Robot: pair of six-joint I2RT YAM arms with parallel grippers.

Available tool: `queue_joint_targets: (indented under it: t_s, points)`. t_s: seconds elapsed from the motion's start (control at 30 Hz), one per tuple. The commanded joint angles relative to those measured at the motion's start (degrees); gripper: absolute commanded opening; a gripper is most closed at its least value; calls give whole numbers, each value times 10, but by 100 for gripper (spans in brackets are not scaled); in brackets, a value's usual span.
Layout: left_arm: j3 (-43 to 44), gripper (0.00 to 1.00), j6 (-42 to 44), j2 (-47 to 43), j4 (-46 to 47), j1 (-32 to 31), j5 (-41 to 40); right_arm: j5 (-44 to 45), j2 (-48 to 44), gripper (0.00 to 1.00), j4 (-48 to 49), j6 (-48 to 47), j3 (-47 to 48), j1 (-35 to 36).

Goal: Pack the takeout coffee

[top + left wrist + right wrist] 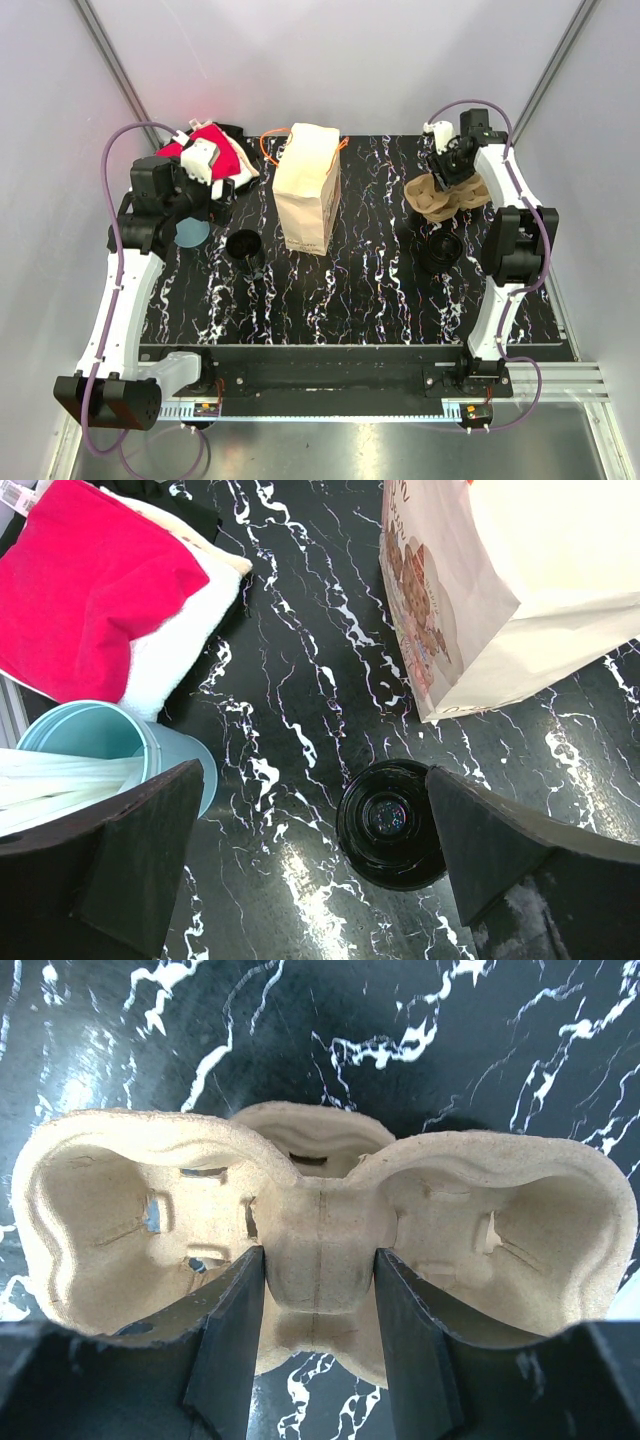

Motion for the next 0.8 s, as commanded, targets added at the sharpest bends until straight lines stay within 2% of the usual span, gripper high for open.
queue_joint_targets:
  t_s: [0.0,0.3,0.5,0.57,0.77]
  points:
    - [-2,99,-8,-1,32,5,21,20,-27,52,16,6,-11,-1]
    - [-3,99,-9,0,33,6,26,18,-26,53,23,5,-41,-1]
    - [-4,99,-9,1,33,6,26,22,-23,60,24,3,-45,-1]
    - [-3,99,-10,1,32,6,27,22,-22,66,25,3,-45,-1]
    - [-4,99,-10,1,32,7,26,24,-13,68,25,3,-40,-1]
